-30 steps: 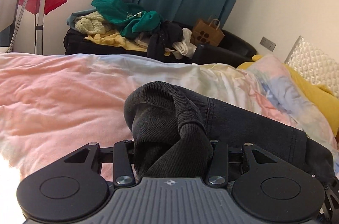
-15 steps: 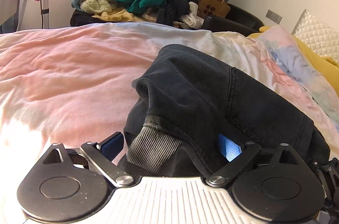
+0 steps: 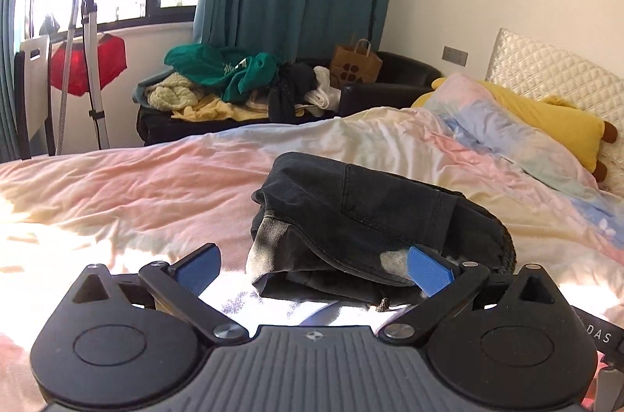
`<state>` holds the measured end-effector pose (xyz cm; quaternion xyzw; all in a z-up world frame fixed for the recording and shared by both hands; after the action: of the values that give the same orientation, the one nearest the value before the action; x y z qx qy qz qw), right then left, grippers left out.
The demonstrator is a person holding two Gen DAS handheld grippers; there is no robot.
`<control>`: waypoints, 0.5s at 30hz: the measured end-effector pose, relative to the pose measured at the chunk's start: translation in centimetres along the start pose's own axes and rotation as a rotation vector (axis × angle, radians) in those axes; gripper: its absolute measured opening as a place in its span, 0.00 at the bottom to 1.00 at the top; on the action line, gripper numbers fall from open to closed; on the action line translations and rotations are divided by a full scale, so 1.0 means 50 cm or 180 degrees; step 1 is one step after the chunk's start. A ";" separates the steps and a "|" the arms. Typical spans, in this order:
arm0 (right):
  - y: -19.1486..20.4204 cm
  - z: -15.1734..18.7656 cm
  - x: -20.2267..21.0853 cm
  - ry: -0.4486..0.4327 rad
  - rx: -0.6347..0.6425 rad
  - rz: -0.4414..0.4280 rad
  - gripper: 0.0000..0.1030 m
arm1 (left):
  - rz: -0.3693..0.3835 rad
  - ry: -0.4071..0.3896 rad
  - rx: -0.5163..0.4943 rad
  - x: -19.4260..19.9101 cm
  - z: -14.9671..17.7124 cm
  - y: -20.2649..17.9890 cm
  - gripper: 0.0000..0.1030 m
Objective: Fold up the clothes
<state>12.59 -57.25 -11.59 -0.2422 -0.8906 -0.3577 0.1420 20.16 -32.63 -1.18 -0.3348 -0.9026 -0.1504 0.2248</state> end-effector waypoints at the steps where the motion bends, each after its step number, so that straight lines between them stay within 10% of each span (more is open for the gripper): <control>1: 0.007 0.003 0.025 -0.0031 0.0079 -0.0015 0.74 | -0.0054 -0.0041 -0.0073 0.031 0.005 -0.009 1.00; 15: 0.093 0.010 0.287 -0.0744 0.0528 -0.0280 0.86 | -0.0383 -0.0402 -0.0190 0.348 0.102 -0.068 1.00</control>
<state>2.91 -49.24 -3.19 -0.2304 -0.9373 -0.2582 0.0410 4.57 -23.59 2.87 -0.2953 -0.9286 -0.1691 0.1478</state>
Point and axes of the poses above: each gripper's, at about its wrist camera, not at the fingertips, and x roughly against the way its jaws point, y to its left, z to its underside, the point moved 7 cm from there along -x, roughly the way its jaws point, and after that the axes turned 11 degrees about -x, right-handed, at the moved point
